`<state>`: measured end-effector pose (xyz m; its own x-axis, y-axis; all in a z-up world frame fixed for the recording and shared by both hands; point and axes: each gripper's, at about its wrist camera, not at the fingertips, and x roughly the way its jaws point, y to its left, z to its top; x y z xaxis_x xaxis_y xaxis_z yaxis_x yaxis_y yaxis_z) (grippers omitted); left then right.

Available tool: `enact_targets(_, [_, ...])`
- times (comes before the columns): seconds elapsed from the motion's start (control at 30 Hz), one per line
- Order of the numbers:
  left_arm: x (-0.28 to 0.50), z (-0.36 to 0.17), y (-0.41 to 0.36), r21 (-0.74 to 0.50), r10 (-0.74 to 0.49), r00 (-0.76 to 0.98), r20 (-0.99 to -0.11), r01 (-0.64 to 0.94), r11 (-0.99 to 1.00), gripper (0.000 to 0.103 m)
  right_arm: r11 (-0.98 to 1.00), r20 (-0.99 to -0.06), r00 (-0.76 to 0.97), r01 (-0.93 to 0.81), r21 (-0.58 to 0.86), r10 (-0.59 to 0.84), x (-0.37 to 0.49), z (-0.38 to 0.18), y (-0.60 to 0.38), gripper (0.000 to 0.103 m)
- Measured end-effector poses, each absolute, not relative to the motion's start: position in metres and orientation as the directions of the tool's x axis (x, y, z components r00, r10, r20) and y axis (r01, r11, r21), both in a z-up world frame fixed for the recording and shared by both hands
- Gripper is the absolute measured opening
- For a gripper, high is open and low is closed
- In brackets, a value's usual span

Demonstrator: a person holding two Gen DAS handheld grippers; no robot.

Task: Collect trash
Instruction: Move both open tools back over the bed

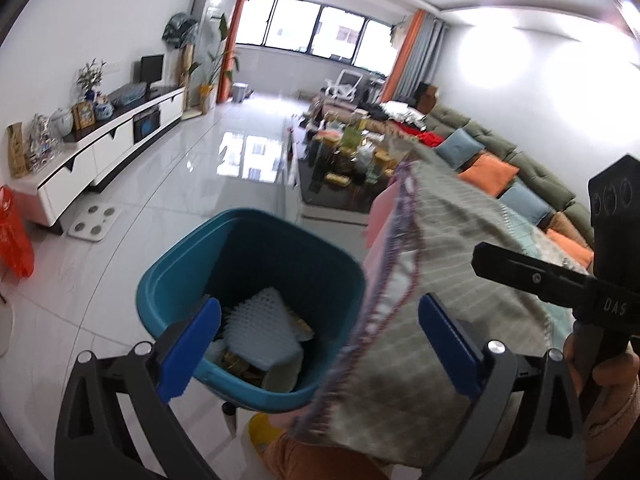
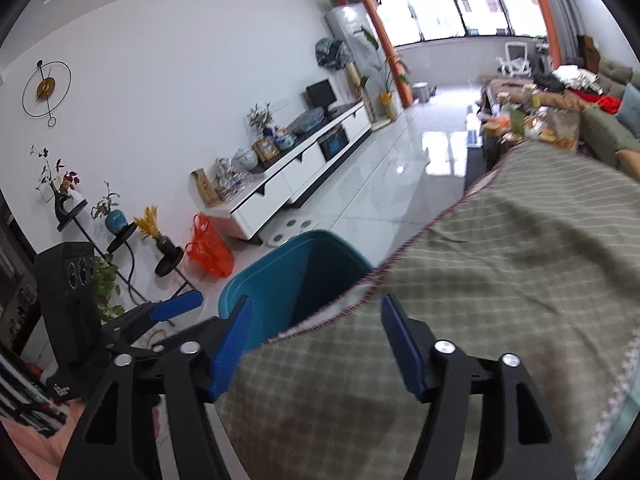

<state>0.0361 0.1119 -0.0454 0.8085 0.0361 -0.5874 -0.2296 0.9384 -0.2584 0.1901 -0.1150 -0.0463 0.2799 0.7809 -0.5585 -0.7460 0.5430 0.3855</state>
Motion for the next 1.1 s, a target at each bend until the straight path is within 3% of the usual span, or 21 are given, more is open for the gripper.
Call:
enact_targets(0.13, [0.032,-0.037,0.086,-0.245,0.014,0.837,-0.547,-0.175,0.954,0.099,0.594,-0.532,0.373,-0.732,0.335,0.76,0.178,-0.04,-0.15,0.088])
enact_targets(0.33, [0.034,-0.028,0.036,-0.193,-0.009,0.872,-0.489,-0.099,0.976,0.099,0.69,-0.517,0.505,-0.673,0.265,0.691,0.162,-0.04,-0.204,0.099])
enact_targets(0.7, [0.055,-0.014,-0.037,-0.177,-0.088,0.918,-0.386,0.02,0.984,0.099,0.882,-0.412,0.781,-0.435,0.181,0.469,0.134,-0.028,-0.308,0.099])
enact_targets(1.1, [0.067,-0.005,-0.101,-0.093,-0.102,0.949,-0.299,0.077,0.993,0.1,0.963,-0.34,0.901,-0.242,0.117,0.267,0.111,-0.027,-0.364,0.099])
